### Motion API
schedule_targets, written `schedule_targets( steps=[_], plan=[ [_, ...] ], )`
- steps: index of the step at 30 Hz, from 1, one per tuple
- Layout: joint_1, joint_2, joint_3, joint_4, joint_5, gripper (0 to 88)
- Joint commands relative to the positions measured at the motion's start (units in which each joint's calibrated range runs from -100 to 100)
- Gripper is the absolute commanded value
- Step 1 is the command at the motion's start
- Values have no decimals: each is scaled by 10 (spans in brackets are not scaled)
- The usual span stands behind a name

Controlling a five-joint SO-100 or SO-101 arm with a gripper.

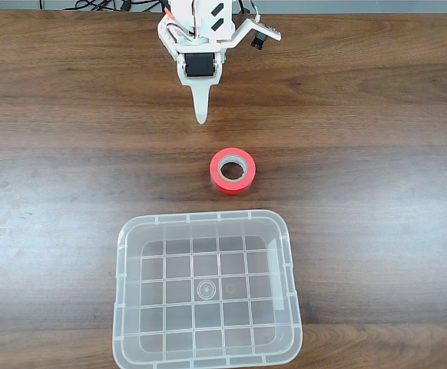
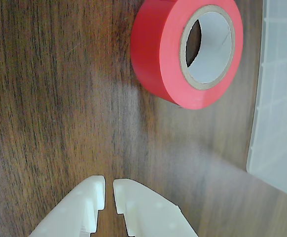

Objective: Grab the tape and place it in the box.

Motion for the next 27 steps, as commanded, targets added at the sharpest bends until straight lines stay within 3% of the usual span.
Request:
schedule_targets(
  steps=[1, 15, 27],
  plan=[
    [2, -7, -9, 1, -3, 14],
    [-5, -8, -13, -6, -7, 13],
    [-4, 3, -182, 2, -2, 12]
  ],
)
